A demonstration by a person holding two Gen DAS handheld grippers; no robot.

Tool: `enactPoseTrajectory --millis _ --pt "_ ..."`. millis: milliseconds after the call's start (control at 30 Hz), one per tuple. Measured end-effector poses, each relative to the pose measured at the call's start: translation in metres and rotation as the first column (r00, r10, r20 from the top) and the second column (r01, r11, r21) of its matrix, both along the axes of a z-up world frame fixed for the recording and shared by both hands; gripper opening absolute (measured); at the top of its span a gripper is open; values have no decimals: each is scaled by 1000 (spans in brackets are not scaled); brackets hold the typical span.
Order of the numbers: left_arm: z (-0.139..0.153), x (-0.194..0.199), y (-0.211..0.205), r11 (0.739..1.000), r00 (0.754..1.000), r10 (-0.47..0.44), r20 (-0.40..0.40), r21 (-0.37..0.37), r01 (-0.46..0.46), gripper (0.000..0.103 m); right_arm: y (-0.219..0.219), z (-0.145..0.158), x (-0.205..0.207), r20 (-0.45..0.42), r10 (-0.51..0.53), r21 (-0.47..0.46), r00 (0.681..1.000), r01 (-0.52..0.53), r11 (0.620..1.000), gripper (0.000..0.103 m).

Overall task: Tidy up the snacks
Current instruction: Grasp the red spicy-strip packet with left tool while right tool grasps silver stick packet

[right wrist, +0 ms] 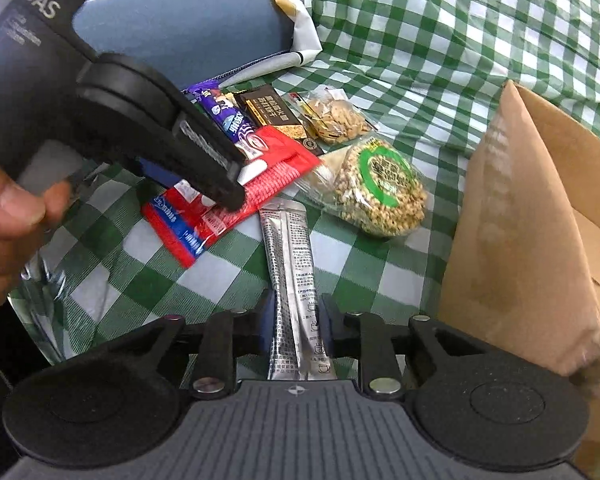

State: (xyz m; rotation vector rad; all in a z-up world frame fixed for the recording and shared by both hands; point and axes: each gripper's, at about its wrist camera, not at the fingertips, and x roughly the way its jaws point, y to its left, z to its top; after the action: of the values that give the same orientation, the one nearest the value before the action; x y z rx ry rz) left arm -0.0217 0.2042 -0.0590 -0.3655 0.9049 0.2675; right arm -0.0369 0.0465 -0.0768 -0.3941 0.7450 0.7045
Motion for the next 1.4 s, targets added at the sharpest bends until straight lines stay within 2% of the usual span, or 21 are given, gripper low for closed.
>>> enactPoseTrajectory --millis 33,133,200,267,333,467,633,733,900,1033,1067,1133,1200,1333,1400 --pt "1 -4 2 999 1000 19 -2 -26 -19 17 -2 0 -2 -2 -6 3 1000 6 1000 24" --pt "-6 -13 6 991 995 80 -53 -104 -86 17 -8 0 -8 -11 -23 6 1000 23 1000 24" --pt "-10 -21 8 981 991 123 -50 -142 -129 18 -10 -1 -10 -26 -32 0 999 32 999 25" --pt "-6 -26 10 977 988 155 -10 -147 -155 23 -12 -2 -11 -37 -37 0 999 37 999 25" --pt "-2 -27 12 976 985 167 32 -144 -161 42 -13 -3 -12 -35 -37 1 999 37 999 26" --pt "-2 -17 -2 989 992 122 33 -81 -119 50 -14 -2 -8 -57 -42 26 998 43 999 29" --pt "-10 1 -25 995 996 86 8 50 -87 73 -12 -3 -4 -69 -47 44 997 50 998 31" --pt "-15 10 -31 994 997 78 -9 83 -77 74 -11 -3 -2 -69 -51 46 996 55 997 33" --pt "-23 19 -37 988 997 58 -47 143 -51 75 -10 -6 0 -79 -49 42 996 53 998 45" --pt "-26 21 -40 982 998 42 -55 184 -31 75 -8 -10 1 -76 -51 19 996 52 998 44" --pt "-27 21 -41 982 998 38 -55 189 -27 72 -7 -11 1 -70 -50 9 996 51 999 44" --pt "-26 18 -38 978 997 44 -57 205 -32 55 -7 -12 1 -65 -44 5 997 45 999 37" --pt "-24 12 -33 982 997 55 -46 183 -46 52 -7 -12 0 -64 -38 9 997 39 999 31" --pt "-15 -3 -21 987 995 96 -25 128 -92 50 -8 -8 -4 -25 -39 11 999 40 999 26" --pt "-10 -15 -15 991 993 120 -7 62 -119 50 -9 -5 -7 -1 -46 9 999 46 999 26"
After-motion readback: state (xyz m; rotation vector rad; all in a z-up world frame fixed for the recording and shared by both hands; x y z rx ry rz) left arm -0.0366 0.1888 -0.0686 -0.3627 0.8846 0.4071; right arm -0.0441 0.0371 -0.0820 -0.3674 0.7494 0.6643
